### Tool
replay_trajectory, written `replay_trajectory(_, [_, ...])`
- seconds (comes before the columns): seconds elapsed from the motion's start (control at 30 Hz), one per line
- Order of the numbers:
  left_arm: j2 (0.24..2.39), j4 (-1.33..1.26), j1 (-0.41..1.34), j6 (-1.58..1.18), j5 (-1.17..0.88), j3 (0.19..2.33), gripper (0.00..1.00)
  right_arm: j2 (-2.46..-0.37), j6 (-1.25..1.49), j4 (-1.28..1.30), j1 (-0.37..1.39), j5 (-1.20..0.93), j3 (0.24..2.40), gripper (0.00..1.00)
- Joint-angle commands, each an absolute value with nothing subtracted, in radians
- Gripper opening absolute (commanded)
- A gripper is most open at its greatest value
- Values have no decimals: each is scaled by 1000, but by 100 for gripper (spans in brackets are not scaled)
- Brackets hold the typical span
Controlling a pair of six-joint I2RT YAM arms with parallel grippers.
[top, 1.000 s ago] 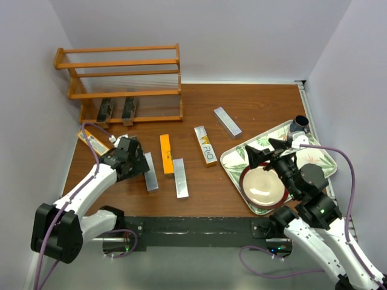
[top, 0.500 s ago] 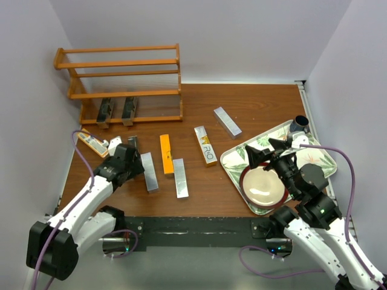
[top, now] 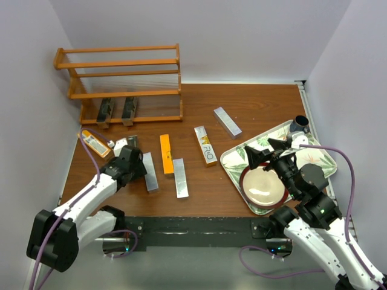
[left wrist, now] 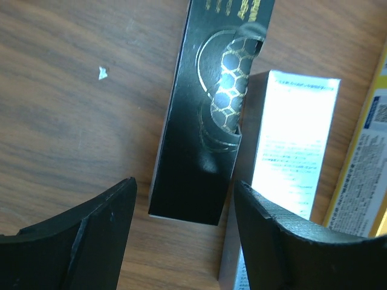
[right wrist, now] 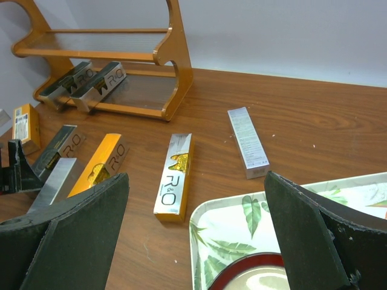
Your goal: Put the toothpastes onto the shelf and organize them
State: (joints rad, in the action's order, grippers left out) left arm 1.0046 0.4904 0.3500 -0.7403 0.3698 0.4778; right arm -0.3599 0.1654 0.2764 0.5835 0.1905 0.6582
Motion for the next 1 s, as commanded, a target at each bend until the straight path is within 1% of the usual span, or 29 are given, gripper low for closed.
replay_trajectory(0.0, [977,404,359,-707,407,466,70,-362,172,244,588,181,684,99])
replay_trajectory(0.27, [1055,357,382,-699,431,463,69,-359,172,248,589,183,684,99])
replay_trajectory(0.37, [1074,354,399,-704,451,463,66,-359,172,247,589,183,684,99])
replay_trajectory(0.57, [1077,350,437,-712,492,462,55,-362,172,244,591,179,684,99])
replay_trajectory(0.6, [1078,348,443,-712,492,462,51,-362,172,245,589,179,684,99])
replay_trajectory(0.67, [1078,347,449,-712,492,460,46,-364,173,244,588,179,684,99])
replay_trajectory(0.7, [1078,350,456,-712,492,462,41,-365,173,242,589,178,684,99])
replay_trajectory(0.77, [1069,366,465,-715,492,469,34,-367,173,244,589,176,684,99])
replay_trajectory(0.83, [1057,385,483,-716,486,489,31,-367,172,242,589,176,684,99])
replay_trajectory(0.87, [1042,411,488,-716,483,509,28,-367,173,244,588,176,684,99])
replay_trajectory(0.97, [1002,463,503,-704,460,550,28,-367,176,241,588,175,684,99])
